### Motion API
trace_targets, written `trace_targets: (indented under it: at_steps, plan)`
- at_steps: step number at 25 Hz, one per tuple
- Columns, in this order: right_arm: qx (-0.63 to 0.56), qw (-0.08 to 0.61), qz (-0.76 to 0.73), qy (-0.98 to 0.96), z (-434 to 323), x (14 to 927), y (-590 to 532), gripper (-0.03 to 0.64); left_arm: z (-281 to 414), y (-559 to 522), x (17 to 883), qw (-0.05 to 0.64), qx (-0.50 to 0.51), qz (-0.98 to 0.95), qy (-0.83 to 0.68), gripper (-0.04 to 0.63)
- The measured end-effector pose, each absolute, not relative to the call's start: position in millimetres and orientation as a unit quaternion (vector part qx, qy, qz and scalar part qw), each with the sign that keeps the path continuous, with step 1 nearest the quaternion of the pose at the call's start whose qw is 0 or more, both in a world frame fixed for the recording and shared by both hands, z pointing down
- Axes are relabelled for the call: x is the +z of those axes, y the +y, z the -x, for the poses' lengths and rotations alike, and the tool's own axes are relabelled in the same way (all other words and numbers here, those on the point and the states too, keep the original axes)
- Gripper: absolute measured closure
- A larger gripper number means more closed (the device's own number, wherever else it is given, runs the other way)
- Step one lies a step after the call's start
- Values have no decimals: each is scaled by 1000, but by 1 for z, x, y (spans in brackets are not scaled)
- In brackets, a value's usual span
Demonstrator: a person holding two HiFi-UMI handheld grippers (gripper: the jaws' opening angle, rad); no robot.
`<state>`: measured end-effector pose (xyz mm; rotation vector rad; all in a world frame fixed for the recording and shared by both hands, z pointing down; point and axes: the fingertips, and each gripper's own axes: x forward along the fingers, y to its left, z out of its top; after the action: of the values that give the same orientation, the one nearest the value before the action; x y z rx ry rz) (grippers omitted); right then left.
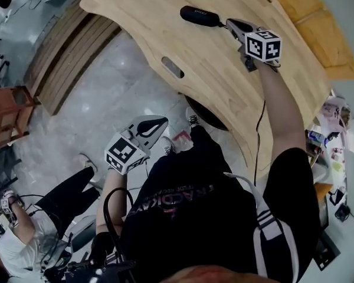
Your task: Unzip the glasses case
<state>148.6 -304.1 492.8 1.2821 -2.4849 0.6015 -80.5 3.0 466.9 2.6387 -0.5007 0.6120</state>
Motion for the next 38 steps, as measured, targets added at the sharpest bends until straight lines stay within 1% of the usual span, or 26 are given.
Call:
trace_targets:
  at_steps: [3,9,16,21,27,30,34,38]
  plan:
    - [207,106,-473,-850,-143,465,-249,600,91,7,461,175,204,-949,-166,581]
    - [198,95,-491,-843,-110,424,-128,600,99,28,445,175,183,-954,-159,581]
    - [202,104,-490,-841,-35,425,-4,600,112,74,448,196,179,-954,-139,581]
    - [234,81,-479,-842,15,439,68,600,109,113,457,206,185,-955,-109,581]
    - [269,64,-461,-843,58,451,123,600,102,152,462,206,188,-957,-78,581]
    - [276,68,-445,-849,72,458,144,600,99,170,466,209,188,-957,-72,581]
    - [269,89,-433,-856,78,462,156,600,98,172,464,213,185,-956,-84,581]
    - [267,89,-428,-859,77,461,156,600,97,171,463,214,184,-955,-93,581]
